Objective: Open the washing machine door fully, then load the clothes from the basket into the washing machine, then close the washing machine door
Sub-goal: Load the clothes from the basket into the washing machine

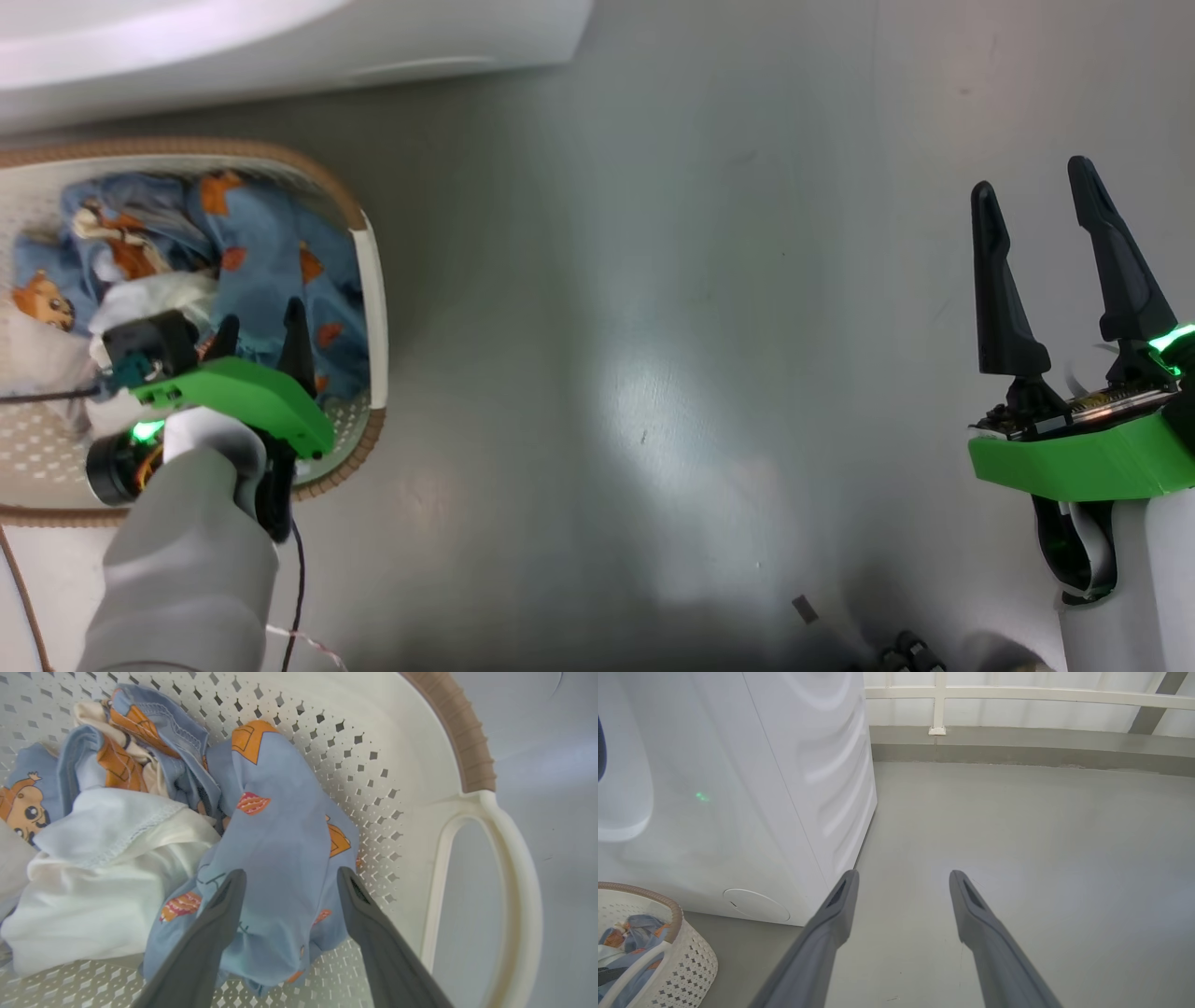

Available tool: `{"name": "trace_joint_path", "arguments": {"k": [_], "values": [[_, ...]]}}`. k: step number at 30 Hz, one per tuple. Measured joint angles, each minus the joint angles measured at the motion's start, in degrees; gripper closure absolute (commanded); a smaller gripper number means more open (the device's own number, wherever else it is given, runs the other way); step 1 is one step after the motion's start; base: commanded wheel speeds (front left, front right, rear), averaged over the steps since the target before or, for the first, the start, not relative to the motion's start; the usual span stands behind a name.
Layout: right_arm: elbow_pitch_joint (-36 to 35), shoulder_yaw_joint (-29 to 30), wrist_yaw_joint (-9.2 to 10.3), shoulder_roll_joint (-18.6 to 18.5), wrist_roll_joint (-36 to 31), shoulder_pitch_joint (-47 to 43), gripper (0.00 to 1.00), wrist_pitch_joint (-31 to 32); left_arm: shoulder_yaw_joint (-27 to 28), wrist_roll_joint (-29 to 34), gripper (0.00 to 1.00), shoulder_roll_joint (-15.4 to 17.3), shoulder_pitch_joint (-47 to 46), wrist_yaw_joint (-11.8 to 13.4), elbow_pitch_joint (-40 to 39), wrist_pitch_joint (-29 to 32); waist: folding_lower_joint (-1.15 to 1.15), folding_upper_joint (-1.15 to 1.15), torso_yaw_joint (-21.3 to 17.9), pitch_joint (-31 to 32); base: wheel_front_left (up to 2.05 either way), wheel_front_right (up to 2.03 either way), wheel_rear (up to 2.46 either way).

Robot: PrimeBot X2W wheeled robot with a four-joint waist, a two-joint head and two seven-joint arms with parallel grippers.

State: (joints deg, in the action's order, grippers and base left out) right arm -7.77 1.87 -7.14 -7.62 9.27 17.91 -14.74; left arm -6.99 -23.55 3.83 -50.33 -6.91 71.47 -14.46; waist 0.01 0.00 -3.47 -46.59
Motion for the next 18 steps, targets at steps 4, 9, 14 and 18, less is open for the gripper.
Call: {"name": "trace_joint_path", "arguments": {"k": [4, 9, 14, 18], "values": [[-0.55, -0.15, 0.00, -0.07, 0.32, 0.08, 0.00, 0.00, -0.08, -0.10, 0.00, 0.65, -1.81, -0.35, 0.78, 0.01, 0.00, 0.00, -0.46, -2.12, 0.00, 0.00, 0.00], [-0.97, -0.53, 0.00, -0.18, 0.51, 1.35, 0.00, 0.00, -0.18, -0.62, 0.00, 1.91, -3.52, -0.36, 1.33, 0.68, 0.00, 0.00, -1.05, -4.27, 0.00, 0.00, 0.00], [-1.12, -0.57, 0.00, -0.22, 0.51, 1.72, 0.00, 0.00, -0.23, -1.19, 0.00, 1.92, -4.67, -0.37, 1.65, 1.85, 0.00, 0.00, -1.58, -5.91, 0.00, 0.00, 0.00], [-1.23, -0.73, 0.00, -0.29, 0.51, 2.17, 0.00, 0.00, -0.37, -1.36, 0.02, 1.93, -5.27, -0.37, 1.96, 2.85, 0.00, 0.00, -1.83, -6.67, 0.00, 0.00, 0.00]]}}
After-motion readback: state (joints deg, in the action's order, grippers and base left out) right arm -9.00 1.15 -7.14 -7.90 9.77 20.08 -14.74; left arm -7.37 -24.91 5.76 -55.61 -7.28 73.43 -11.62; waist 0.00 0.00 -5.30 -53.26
